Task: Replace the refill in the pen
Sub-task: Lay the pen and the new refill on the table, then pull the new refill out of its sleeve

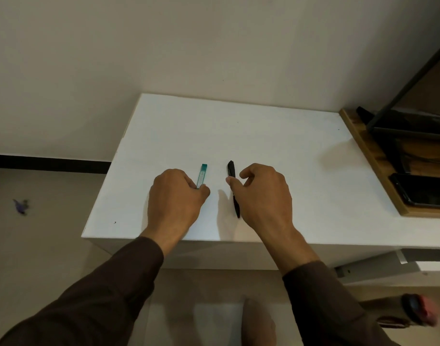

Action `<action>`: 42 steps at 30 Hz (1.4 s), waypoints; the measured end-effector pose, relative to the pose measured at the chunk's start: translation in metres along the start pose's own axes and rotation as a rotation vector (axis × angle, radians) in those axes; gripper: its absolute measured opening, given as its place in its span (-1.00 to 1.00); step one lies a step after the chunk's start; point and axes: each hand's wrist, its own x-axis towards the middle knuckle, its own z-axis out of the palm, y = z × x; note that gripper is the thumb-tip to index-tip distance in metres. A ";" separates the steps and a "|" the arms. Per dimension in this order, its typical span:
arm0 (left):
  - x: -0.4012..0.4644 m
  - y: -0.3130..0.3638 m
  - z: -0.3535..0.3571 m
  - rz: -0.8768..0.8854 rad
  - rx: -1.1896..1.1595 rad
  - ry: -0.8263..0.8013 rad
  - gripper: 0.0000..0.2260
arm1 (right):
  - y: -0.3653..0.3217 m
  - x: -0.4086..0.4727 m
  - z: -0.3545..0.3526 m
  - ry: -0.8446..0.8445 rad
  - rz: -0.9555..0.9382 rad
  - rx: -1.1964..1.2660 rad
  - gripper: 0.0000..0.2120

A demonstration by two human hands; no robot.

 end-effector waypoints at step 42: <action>0.009 0.031 -0.072 0.062 -0.921 -0.315 -0.88 | -0.021 -0.002 -0.038 -0.193 -0.216 0.771 -0.91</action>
